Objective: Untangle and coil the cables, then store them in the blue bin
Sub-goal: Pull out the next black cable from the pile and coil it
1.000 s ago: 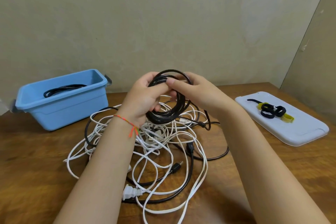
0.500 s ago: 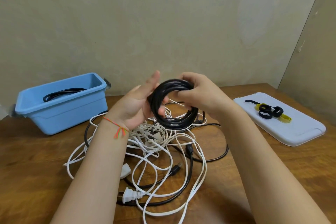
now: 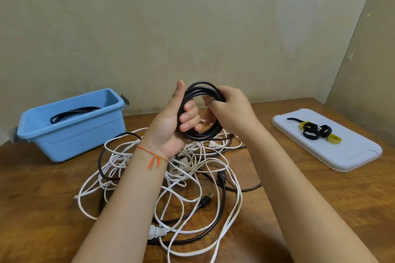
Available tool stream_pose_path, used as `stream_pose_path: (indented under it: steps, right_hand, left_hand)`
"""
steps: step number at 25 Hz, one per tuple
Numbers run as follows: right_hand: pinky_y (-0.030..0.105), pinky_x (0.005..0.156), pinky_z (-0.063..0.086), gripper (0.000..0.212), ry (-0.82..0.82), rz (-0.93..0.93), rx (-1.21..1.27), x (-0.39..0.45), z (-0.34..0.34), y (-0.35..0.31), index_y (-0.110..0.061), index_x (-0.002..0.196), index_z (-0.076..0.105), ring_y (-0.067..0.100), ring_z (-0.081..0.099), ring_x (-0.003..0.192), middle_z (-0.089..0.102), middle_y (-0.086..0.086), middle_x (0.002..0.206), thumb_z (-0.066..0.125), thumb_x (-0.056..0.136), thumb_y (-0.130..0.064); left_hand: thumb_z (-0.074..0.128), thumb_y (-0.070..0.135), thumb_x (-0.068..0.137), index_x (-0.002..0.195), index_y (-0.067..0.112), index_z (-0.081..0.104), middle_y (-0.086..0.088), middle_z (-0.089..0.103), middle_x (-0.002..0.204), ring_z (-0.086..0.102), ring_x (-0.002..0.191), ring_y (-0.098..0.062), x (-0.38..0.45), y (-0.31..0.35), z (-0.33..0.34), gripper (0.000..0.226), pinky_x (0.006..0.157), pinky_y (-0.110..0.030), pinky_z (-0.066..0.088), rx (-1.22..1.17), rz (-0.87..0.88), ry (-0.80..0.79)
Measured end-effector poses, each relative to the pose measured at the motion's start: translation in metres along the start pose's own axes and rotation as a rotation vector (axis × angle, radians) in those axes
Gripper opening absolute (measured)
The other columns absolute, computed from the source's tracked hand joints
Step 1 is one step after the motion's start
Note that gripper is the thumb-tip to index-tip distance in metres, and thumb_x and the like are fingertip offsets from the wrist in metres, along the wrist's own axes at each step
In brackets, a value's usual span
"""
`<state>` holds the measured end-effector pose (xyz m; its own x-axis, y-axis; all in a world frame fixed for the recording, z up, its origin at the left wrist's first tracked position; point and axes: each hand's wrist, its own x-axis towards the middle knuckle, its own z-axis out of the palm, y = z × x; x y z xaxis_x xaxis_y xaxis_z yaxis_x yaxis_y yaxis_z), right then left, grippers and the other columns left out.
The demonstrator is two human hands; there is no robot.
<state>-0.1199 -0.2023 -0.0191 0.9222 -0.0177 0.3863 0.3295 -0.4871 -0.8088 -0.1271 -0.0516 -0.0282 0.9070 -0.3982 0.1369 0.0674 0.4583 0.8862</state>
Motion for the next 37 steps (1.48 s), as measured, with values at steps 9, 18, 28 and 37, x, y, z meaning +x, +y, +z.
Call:
stream_pose_path:
  steps: [9, 18, 28, 37]
  right_hand:
    - [0.032, 0.052, 0.028, 0.025, -0.178, -0.268, -0.639, -0.006, -0.004, -0.008, -0.020, 0.066, 0.038, 0.031, 0.048, 0.067, 0.044, 0.000, 0.061, 0.054, 0.086, -0.019]
    - [0.030, 0.055, 0.027, 0.014, -0.139, -0.357, -0.932, -0.010, 0.000, -0.009, -0.022, 0.076, 0.048, 0.026, 0.044, 0.072, 0.034, -0.003, 0.064, 0.054, 0.089, -0.024]
    - [0.031, 0.051, 0.031, 0.031, -0.131, -0.264, -0.465, -0.006, -0.010, 0.004, -0.017, 0.067, 0.054, 0.017, 0.050, 0.056, 0.051, -0.001, 0.056, 0.061, 0.086, -0.040]
    - [0.025, 0.047, 0.042, 0.010, -0.195, 0.001, -0.091, 0.008, -0.023, 0.027, -0.017, 0.096, 0.061, 0.010, 0.049, 0.046, 0.056, -0.001, 0.064, 0.059, 0.098, -0.027]
  left_hand:
    - [0.072, 0.034, 0.080, 0.086, 0.011, 0.076, -0.008, 0.063, 0.063, 0.064, 0.059, -0.024, -0.008, 0.000, -0.014, 0.024, 0.075, -0.039, 0.052, 0.448, -0.145, -0.269]
    - [0.064, 0.012, 0.083, 0.079, 0.008, 0.059, -0.002, 0.052, 0.054, 0.049, 0.043, -0.012, -0.007, 0.001, -0.010, 0.008, 0.050, -0.026, 0.047, 0.272, -0.317, -0.164]
    - [0.039, 0.049, 0.100, 0.056, 0.019, 0.044, 0.009, 0.020, 0.033, 0.019, 0.026, -0.007, -0.001, 0.005, -0.012, 0.054, 0.038, -0.024, 0.028, 0.066, -0.308, -0.021]
    - [0.039, 0.041, 0.104, 0.056, 0.019, 0.044, 0.006, 0.023, 0.036, 0.020, 0.028, -0.009, 0.006, 0.008, -0.034, 0.053, 0.038, -0.019, 0.033, -0.495, -0.005, 0.305]
